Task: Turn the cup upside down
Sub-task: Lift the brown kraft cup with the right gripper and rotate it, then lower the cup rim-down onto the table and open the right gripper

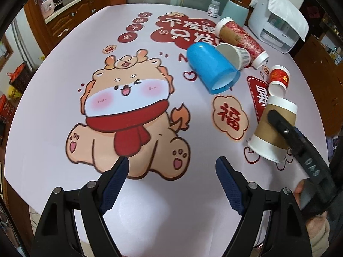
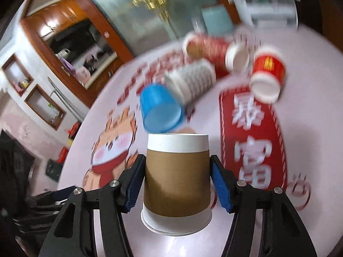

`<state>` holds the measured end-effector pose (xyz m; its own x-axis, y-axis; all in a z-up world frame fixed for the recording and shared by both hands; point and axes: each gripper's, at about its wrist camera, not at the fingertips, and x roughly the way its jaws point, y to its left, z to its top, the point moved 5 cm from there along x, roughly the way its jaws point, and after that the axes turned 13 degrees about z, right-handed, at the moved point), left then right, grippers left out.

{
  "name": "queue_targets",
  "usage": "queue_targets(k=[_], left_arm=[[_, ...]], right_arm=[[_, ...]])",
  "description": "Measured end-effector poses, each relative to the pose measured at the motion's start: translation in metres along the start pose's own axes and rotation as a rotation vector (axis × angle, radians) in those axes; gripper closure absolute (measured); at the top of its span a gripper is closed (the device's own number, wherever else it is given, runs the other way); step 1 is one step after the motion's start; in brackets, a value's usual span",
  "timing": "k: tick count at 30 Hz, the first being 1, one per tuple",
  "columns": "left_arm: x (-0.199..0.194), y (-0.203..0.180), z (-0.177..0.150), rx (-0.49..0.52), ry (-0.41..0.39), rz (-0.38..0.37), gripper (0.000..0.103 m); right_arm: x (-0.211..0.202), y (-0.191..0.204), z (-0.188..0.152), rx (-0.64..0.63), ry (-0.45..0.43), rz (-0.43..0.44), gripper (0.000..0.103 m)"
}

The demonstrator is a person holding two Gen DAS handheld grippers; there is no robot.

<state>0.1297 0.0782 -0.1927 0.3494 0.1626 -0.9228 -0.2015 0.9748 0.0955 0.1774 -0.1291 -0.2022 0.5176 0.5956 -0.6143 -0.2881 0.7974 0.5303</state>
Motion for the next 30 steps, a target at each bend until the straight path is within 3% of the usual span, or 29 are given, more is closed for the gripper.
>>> queue_targets(k=[4,9,16,23,30], left_arm=[[0.001,-0.008,-0.001,0.015,-0.015,0.003,0.021],[0.002,-0.013,-0.003,0.030,-0.033,0.001,0.021],[-0.005,-0.013,-0.004,0.054,-0.131,0.064,0.021],[-0.011,-0.018,-0.008,0.082,-0.164,0.076,0.021],[-0.025,-0.022,-0.012,0.111,-0.227,0.104,0.017]], right_arm=[[-0.003,0.003,-0.006,-0.112,-0.059,-0.041,0.042],[-0.008,0.013,-0.022,-0.200,-0.047,-0.057,0.042],[-0.026,0.018,-0.049,-0.244,-0.047,-0.065,0.042],[-0.028,0.023,-0.069,-0.299,-0.010,-0.093,0.042],[-0.041,0.036,-0.073,-0.319,0.013,-0.093,0.027]])
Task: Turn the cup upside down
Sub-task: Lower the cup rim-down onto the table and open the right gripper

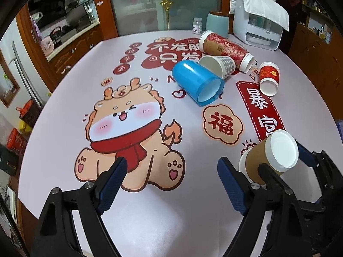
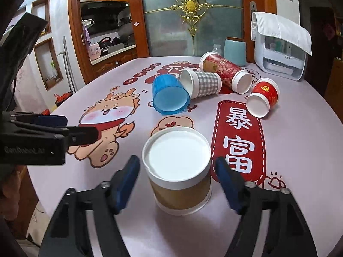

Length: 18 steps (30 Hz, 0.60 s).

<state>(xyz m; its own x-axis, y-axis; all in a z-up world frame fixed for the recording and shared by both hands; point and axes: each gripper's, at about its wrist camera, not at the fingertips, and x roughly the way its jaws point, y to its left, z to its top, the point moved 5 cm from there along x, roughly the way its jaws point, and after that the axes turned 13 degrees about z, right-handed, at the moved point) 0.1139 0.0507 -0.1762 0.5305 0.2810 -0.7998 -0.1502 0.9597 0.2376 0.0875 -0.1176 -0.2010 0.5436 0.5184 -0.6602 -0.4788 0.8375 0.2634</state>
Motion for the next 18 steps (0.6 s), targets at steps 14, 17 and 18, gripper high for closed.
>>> queue_targets(k=[14,17,18], left_arm=[[-0.058,0.003,0.000,0.000,-0.133,0.013,0.005],[-0.076,0.002,0.004,-0.001,-0.166,0.019,0.004],[-0.083,0.001,0.006,-0.003,-0.177,0.019,0.002]], right_arm=[[-0.084,0.010,0.020,0.098,-0.007,0.025,0.027],[-0.108,0.012,0.032,0.135,-0.002,0.007,0.027],[-0.115,0.013,0.036,0.142,0.000,-0.013,0.027]])
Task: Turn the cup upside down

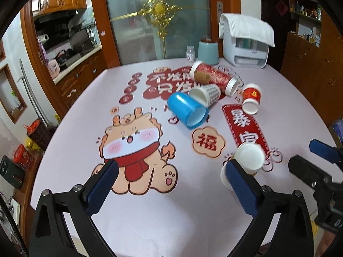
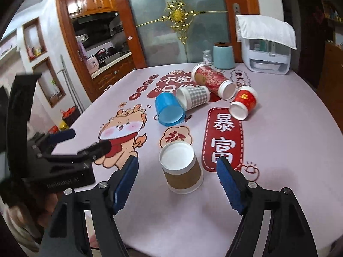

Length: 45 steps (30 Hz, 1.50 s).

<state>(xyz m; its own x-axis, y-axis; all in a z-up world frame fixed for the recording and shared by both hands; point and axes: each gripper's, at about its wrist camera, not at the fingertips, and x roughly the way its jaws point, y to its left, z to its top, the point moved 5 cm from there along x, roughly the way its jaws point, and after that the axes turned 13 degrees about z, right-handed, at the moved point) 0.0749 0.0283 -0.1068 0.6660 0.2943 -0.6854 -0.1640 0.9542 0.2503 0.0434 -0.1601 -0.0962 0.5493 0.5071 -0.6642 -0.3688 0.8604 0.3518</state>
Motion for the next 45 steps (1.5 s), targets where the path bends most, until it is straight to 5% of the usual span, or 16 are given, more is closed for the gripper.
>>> queue_targets(k=[6,14,19,45], left_arm=[[-0.035,0.000,0.018,-0.027,-0.058,-0.010,0.001],[-0.070,-0.007,0.034,-0.045,-0.089,-0.034,0.001],[-0.080,-0.008,0.033,-0.062,-0.103,0.016,0.001],[-0.075,-0.014,0.012,-0.082,-0.041,0.002,0.001]], right_arm=[[-0.044,0.005,0.022,0.039,-0.015,-0.084,0.026],[-0.103,0.019,0.048,0.046,-0.104,-0.081,0.019],[-0.122,0.031,0.049,0.013,-0.134,-0.097,0.016],[-0.125,0.025,0.027,0.058,-0.139,-0.107,0.016]])
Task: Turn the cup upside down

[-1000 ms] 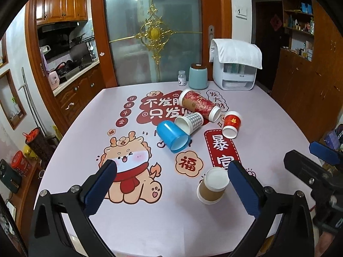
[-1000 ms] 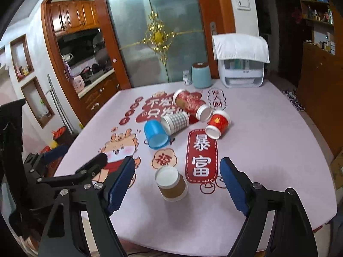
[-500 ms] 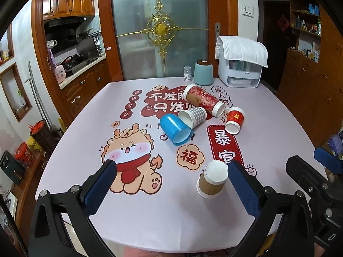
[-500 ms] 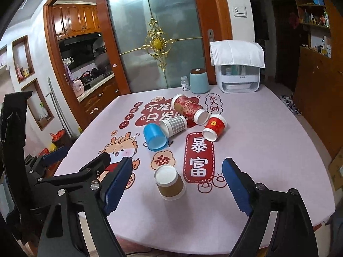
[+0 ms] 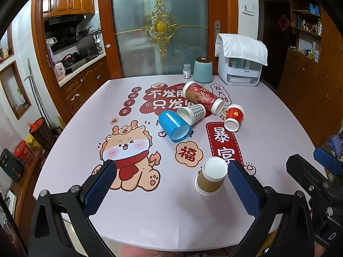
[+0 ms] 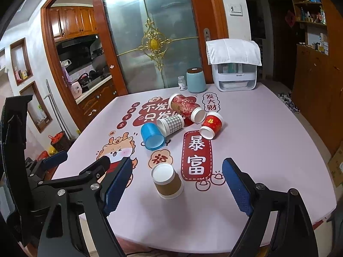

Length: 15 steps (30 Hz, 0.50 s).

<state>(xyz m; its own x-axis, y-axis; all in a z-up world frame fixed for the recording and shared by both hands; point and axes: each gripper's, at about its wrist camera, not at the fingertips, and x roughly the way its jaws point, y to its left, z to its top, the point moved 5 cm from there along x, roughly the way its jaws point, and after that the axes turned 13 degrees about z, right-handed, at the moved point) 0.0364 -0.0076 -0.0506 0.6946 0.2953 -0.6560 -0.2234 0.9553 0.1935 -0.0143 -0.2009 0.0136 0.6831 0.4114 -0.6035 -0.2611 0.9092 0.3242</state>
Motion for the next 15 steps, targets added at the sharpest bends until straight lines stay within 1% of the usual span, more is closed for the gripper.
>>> queue_targets(k=[6,15], left_arm=[[0.0017,-0.0010,-0.0006,-0.001,-0.004,0.002,0.001],[0.0024,-0.0016,-0.0022,-0.002,0.002,0.016,0.001]], right_arm=[[0.0028,-0.0016,0.0007,0.000,-0.005,0.000,0.016],[0.0065,-0.0021,-0.0004,-0.001,0.010,-0.001,0.016]])
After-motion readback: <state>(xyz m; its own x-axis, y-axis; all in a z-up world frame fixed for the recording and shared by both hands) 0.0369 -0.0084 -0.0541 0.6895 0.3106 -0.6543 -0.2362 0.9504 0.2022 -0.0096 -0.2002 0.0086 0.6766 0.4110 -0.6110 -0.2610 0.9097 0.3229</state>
